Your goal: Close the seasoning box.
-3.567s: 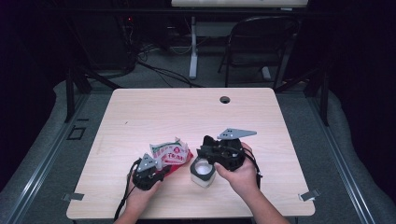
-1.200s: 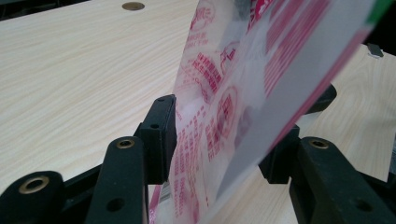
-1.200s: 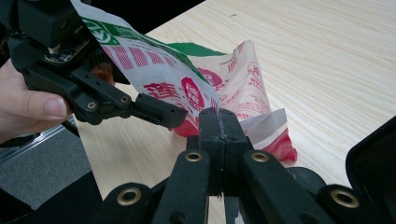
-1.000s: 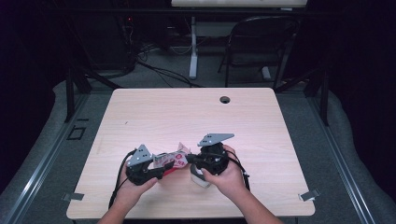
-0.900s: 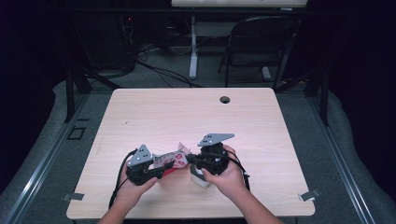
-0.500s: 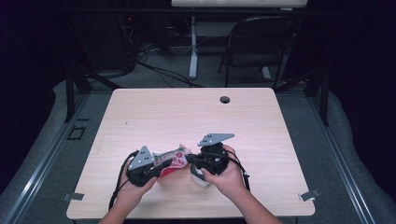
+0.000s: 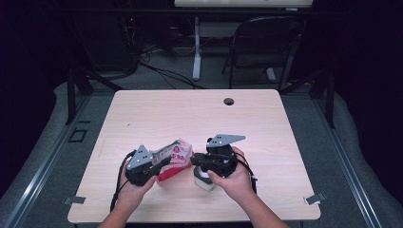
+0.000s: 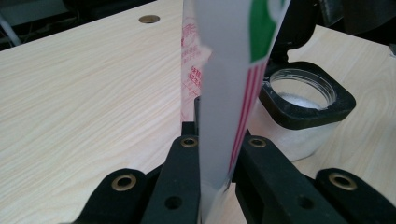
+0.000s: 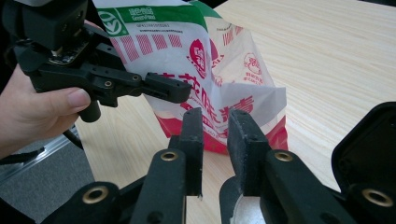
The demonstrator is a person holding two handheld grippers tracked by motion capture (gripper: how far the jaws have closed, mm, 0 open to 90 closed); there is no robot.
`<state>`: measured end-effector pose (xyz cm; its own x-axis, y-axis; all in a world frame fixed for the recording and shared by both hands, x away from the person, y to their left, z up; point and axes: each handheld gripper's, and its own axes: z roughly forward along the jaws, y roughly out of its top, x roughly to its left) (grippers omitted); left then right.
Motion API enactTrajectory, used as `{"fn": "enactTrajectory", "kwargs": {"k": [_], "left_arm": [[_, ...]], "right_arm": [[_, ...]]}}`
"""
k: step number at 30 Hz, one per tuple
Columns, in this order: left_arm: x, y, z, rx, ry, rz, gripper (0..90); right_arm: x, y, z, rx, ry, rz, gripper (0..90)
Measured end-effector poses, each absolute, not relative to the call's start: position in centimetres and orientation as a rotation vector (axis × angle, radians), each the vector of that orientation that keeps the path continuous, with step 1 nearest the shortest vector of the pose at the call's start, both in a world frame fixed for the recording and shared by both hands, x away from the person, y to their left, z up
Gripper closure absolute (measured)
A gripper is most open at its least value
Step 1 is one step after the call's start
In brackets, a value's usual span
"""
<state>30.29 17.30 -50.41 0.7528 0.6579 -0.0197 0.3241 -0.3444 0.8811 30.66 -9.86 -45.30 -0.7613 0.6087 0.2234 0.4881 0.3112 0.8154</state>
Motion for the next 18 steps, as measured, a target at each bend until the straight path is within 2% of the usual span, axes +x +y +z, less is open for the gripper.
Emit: {"fn": "enactTrajectory", "kwargs": {"k": [10,18], "left_arm": [[30.8,18.9,-49.3,1.906,0.801,0.465,90.0],[31.1,21.8,-48.7,1.847,0.879,0.514,90.0]], "right_arm": [[30.5,-10.8,-45.2,1.047,2.403,1.461,69.6],[30.4,-11.7,-45.1,1.060,2.367,1.474,66.9]]}}
